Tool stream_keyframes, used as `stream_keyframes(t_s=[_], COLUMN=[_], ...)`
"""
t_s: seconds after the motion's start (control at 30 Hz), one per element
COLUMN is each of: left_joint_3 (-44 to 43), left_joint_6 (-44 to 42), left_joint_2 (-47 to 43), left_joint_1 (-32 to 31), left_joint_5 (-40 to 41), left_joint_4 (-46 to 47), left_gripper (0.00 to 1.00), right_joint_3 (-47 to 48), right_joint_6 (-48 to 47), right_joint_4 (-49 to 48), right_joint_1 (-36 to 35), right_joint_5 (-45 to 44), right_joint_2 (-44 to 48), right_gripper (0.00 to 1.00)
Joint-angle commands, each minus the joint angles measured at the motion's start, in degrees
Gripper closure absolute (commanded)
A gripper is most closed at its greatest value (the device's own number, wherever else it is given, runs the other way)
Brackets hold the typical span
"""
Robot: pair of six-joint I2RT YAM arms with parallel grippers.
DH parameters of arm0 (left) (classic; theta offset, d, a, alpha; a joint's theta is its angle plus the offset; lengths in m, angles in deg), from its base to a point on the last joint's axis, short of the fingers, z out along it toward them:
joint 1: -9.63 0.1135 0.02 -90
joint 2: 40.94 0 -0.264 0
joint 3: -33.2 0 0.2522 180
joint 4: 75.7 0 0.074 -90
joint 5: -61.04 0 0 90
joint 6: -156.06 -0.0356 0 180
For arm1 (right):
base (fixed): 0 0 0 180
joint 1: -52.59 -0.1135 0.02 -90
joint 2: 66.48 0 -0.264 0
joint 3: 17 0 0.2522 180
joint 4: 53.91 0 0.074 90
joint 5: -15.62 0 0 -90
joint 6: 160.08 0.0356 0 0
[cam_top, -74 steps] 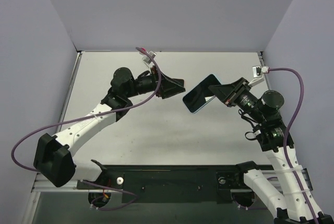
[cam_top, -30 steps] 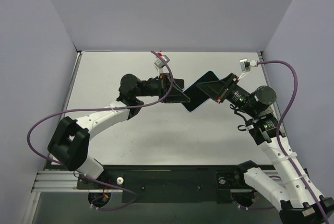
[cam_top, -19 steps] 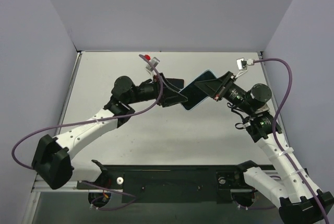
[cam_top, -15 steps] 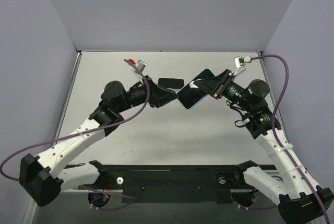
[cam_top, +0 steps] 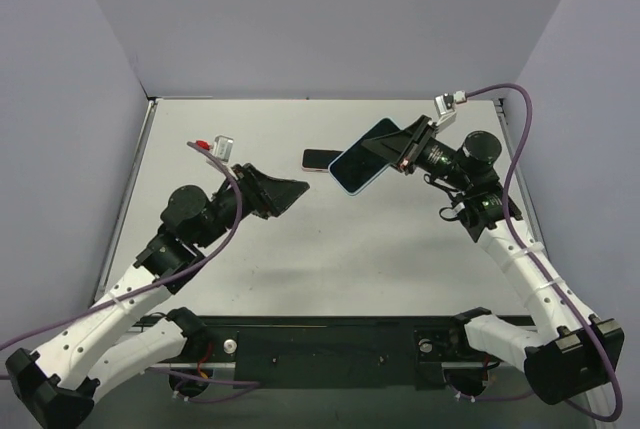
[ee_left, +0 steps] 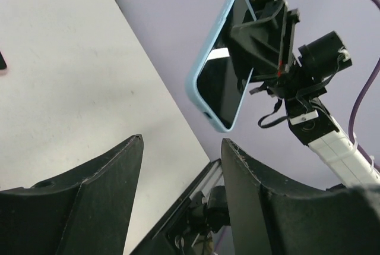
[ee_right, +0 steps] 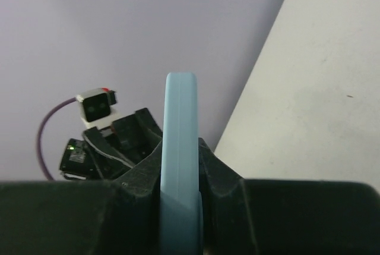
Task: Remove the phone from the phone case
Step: Adjust the phone, then remove the phone case from the phone.
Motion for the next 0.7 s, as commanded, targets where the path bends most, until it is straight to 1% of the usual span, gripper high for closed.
stream_keyframes(t_s=[0.0,0.1,0.17,0.2,0.27,0.33,0.37,0.43,0.57,0.67], left_joint_3=[3.69,5.54,5.89,6.07,6.42,7.03,7.21,7.13,6.25,5.63], left_joint_6=[5.26,7.81,9.73,10.53,12.55,14.31,14.93,15.19,15.89,17.65], left_joint_2=[1.72,3.65,5.32,5.85,7.43,7.88,7.79,7.26,7.08,8.84], left_joint_1=[-0.4,-0.31,-0.31,-0.4,-0.48,-0.83,-0.75,-0.92,-0.84,-0.66], left_joint_5=[-6.74,-8.77,-12.79,-14.12,-17.46,-18.87,-19.4,-18.62,-16.69,-18.0], left_joint_4=[10.79,15.2,19.68,23.79,29.86,34.44,35.33,35.08,30.7,33.31], left_gripper=[0.35,0.35,0.36,0.36,0.36,0.35,0.34,0.34,0.35,0.4], right_joint_3=[-1.89,-3.3,-4.0,-4.44,-4.97,-5.23,-5.32,-5.41,-6.02,-6.46], right_joint_6=[14.21,19.07,21.18,22.06,21.54,18.66,17.68,14.61,13.37,12.57], right_joint_4=[-25.99,-33.57,-37.71,-38.85,-39.66,-36.5,-33.62,-31.32,-30.6,-29.55], right_joint_1=[-0.13,-0.65,-1.18,-1.44,-2.06,-2.32,-2.41,-2.94,-3.73,-3.99], right_joint_5=[4.73,5.43,5.35,5.35,5.26,5.09,5.08,5.26,5.7,5.52], right_joint_2=[-0.99,-2.66,-3.72,-4.15,-4.07,-3.11,-2.23,-1.44,-0.03,0.41], right_gripper=[1.0,1.0,1.0,1.0,1.0,1.0,1.0,1.0,1.0,1.0])
